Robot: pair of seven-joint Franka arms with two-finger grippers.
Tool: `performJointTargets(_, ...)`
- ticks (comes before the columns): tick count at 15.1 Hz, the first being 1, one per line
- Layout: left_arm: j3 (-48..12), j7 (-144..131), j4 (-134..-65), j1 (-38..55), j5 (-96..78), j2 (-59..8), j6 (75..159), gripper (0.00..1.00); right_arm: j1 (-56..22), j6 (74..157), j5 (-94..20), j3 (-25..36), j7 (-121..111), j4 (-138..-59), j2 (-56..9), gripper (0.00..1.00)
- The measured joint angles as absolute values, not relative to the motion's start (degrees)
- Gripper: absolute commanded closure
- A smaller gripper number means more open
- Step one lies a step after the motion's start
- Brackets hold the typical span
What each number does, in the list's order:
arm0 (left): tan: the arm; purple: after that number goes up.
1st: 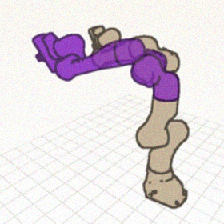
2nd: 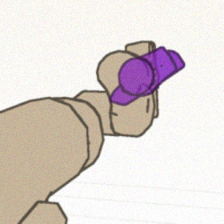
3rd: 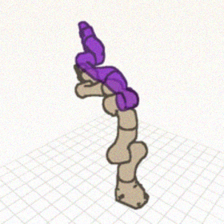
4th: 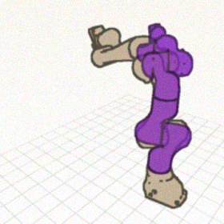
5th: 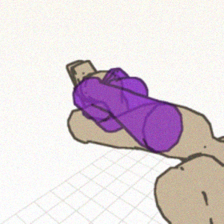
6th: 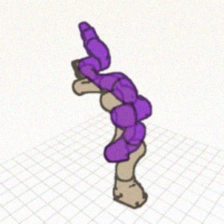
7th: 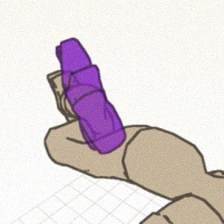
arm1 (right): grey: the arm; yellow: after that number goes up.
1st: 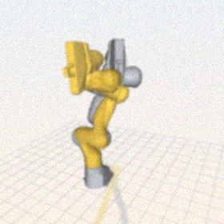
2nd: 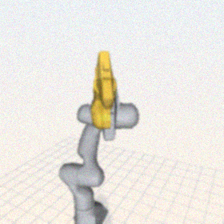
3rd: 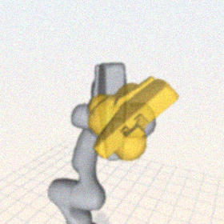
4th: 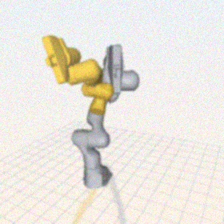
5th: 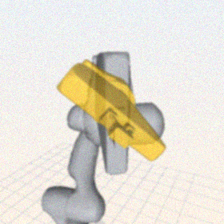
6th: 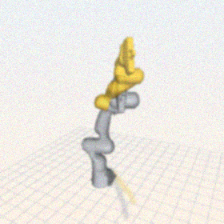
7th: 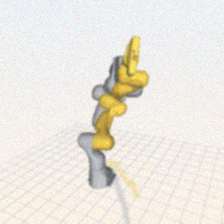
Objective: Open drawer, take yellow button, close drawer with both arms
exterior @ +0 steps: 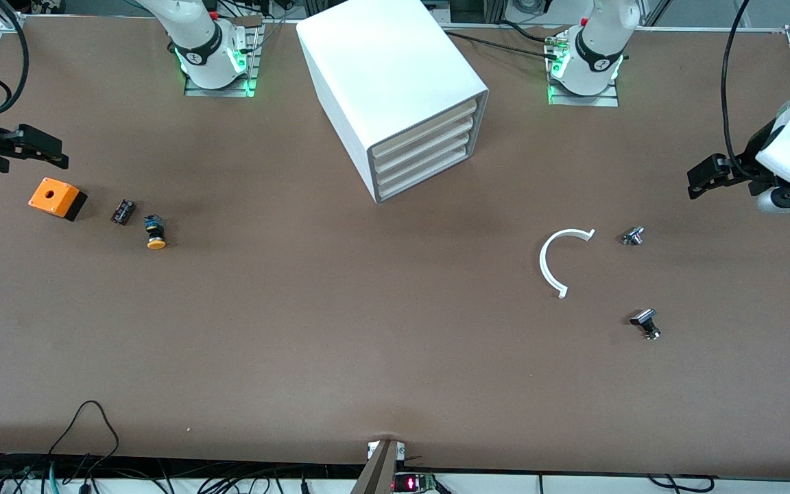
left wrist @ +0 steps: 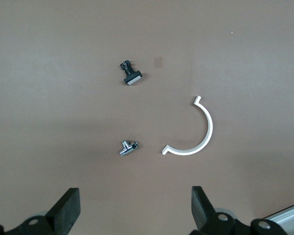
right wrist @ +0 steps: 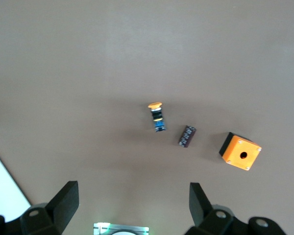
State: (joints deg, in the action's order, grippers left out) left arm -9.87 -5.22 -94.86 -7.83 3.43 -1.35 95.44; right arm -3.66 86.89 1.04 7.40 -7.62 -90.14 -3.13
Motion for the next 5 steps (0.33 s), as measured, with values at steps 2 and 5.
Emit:
performJointTargets(2, -9.9, -5.2, -94.8, -7.8, 3.4, -1.3, 95.4, 0.0, -3.6, 87.6, 0.7, 8.1, -7.2, -90.2, -4.0, 0.0)
performJointTargets(5, -10.1, -5.2, -94.8, -7.8, 3.4, -1.3, 95.4, 0.0, -3.2, 87.7, -0.3, 9.4, -7.2, -90.2, -4.8, 0.0)
